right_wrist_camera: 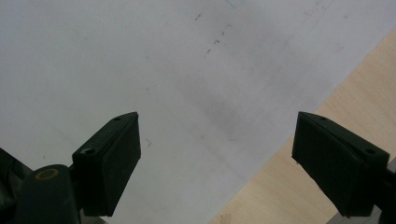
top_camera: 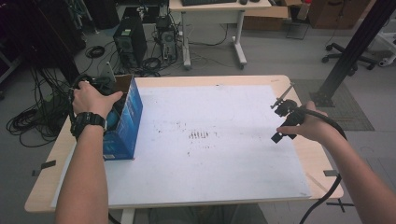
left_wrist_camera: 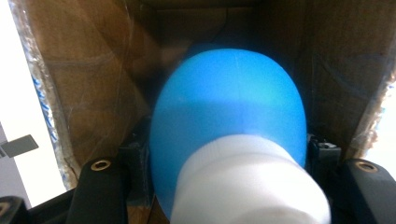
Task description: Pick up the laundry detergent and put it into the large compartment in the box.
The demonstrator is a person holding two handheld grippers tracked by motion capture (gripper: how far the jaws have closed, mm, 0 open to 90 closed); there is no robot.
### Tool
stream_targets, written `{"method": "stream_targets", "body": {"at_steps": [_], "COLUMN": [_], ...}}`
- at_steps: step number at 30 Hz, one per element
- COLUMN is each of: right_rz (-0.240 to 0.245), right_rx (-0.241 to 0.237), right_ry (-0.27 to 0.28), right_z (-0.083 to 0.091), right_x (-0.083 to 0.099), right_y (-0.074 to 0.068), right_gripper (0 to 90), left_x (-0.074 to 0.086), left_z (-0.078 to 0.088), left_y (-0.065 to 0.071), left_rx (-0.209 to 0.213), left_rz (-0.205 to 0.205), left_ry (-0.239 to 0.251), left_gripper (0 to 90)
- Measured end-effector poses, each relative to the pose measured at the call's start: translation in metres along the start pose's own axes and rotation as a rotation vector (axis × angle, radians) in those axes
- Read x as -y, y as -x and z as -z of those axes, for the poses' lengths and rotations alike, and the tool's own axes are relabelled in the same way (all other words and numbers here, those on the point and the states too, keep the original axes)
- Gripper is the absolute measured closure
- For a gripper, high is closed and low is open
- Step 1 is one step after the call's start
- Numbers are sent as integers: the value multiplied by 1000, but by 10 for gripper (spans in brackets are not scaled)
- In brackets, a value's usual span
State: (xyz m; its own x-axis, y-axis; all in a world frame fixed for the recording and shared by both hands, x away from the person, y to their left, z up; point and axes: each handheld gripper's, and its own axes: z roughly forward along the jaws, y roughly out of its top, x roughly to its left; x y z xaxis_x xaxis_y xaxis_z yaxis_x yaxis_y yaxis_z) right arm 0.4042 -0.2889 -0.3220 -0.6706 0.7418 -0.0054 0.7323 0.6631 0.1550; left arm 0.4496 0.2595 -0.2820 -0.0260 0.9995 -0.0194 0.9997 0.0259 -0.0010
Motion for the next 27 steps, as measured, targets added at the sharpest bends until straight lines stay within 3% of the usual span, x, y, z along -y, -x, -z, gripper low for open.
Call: {"method": "stream_targets", "body": {"at_steps": [12,27], "right_rz": [-1,0], "right_rx": [-1,-4], "right_ry": [-3,-1], "right_z": [-1,-3], "right_x": [3,2], "right_y": [1,0], "right_gripper": [155,156], "left_x": [1,5], "left_z": [0,7], "left_y": [0,-5], "left_rx": [-14,3], "left_rz": [1,22], "left_ry": [2,15], "left_gripper": [355,253]}}
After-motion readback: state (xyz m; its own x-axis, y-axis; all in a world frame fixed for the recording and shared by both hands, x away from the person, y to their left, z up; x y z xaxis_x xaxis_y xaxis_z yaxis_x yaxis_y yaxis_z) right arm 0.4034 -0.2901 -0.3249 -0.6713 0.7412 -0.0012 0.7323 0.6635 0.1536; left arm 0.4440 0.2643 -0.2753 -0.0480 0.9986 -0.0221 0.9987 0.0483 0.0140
